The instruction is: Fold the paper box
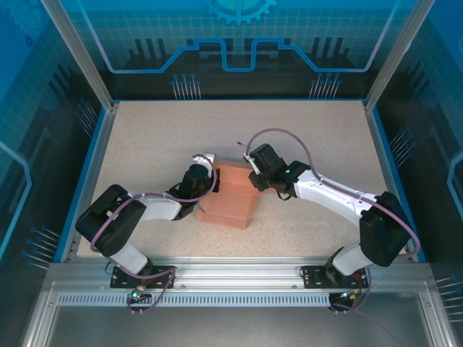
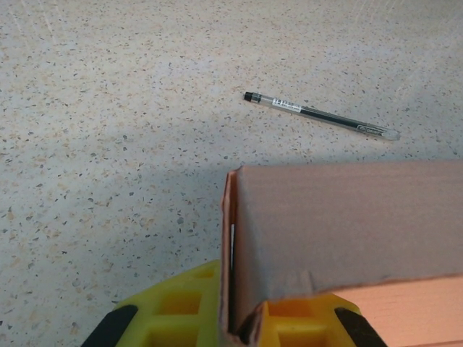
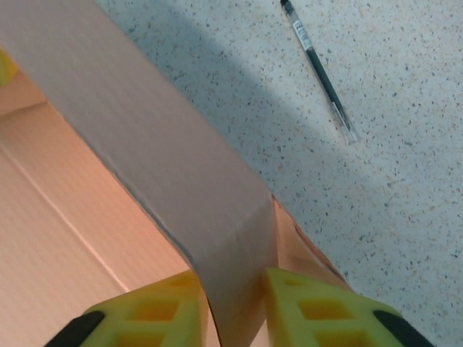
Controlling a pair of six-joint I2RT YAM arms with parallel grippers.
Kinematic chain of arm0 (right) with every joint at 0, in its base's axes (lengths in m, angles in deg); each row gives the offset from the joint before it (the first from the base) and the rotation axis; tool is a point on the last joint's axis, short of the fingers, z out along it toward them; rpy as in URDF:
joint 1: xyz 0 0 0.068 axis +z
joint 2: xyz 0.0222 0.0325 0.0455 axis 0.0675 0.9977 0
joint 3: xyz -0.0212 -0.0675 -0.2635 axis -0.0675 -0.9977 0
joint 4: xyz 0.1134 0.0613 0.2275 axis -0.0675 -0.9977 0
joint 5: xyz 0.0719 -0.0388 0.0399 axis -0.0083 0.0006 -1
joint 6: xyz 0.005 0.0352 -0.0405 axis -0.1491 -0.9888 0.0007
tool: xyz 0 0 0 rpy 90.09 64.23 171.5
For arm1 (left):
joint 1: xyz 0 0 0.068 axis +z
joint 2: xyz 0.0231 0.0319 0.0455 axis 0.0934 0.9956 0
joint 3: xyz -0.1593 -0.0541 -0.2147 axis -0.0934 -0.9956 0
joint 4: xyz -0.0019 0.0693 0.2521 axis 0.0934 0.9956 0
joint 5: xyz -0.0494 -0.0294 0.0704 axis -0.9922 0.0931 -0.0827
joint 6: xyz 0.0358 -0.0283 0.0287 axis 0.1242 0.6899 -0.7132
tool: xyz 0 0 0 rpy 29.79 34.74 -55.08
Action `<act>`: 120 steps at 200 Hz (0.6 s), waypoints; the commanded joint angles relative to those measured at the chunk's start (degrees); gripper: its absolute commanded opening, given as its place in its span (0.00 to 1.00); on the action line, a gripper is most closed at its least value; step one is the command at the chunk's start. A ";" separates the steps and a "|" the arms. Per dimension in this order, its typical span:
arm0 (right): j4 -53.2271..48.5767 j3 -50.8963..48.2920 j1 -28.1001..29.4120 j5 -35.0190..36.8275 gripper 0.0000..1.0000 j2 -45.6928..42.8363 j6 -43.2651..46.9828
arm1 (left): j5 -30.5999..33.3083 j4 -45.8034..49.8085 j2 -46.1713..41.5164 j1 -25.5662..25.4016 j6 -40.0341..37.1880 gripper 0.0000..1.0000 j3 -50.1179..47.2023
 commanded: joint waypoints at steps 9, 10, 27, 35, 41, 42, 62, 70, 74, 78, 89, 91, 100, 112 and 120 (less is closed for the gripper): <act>6.23 0.04 0.82 0.66 0.23 1.63 -3.71 | 1.92 2.86 -2.00 -0.73 3.08 0.00 2.59; 6.35 -0.03 0.82 0.64 0.23 1.64 -3.80 | 1.97 2.95 -1.97 -0.72 3.18 0.00 2.60; 9.09 -0.82 0.74 0.03 0.21 2.13 -6.07 | 2.25 3.32 -2.21 -0.86 4.38 0.00 2.69; 10.53 -1.22 0.82 -0.29 0.20 2.18 -7.21 | 2.28 3.25 -2.23 -0.89 4.98 0.00 2.67; 11.68 -1.62 0.67 -0.41 0.20 2.18 -8.11 | 2.15 3.23 -2.24 -0.98 5.27 0.00 2.78; 11.89 -1.70 0.66 -0.42 0.20 2.18 -8.24 | 2.13 3.18 -2.27 -1.07 5.29 0.00 2.78; 15.45 -2.94 0.36 -0.87 0.20 2.03 -10.99 | 2.18 3.00 -2.43 -1.41 5.75 0.00 2.91; 16.85 -3.53 0.22 -1.31 0.20 2.01 -12.19 | 2.27 2.81 -2.47 -1.54 5.92 0.00 2.95; 17.73 -3.82 0.08 -1.58 0.20 1.92 -12.86 | 2.32 2.84 -2.50 -1.59 6.01 0.00 2.96; 18.45 -4.13 -0.06 -1.91 0.20 1.84 -13.48 | 2.39 2.84 -2.55 -1.59 6.09 0.00 3.04; 20.23 -4.79 -0.44 -3.10 0.21 1.61 -15.15 | 2.45 2.92 -2.56 -1.73 6.21 0.00 3.13; 20.59 -4.90 -0.57 -3.32 0.21 1.58 -15.50 | 2.50 2.95 -2.58 -1.74 6.18 0.00 3.13; 21.88 -5.57 -1.00 -4.39 0.21 1.43 -17.03 | 2.70 3.23 -2.56 -1.80 6.24 0.00 3.30; 23.58 -6.38 -1.46 -5.65 0.21 1.14 -18.80 | 2.89 3.50 -2.47 -1.91 6.23 0.00 3.48; 24.20 -6.77 -1.75 -6.29 0.21 0.96 -19.52 | 2.82 3.58 -2.47 -1.88 6.20 0.00 3.57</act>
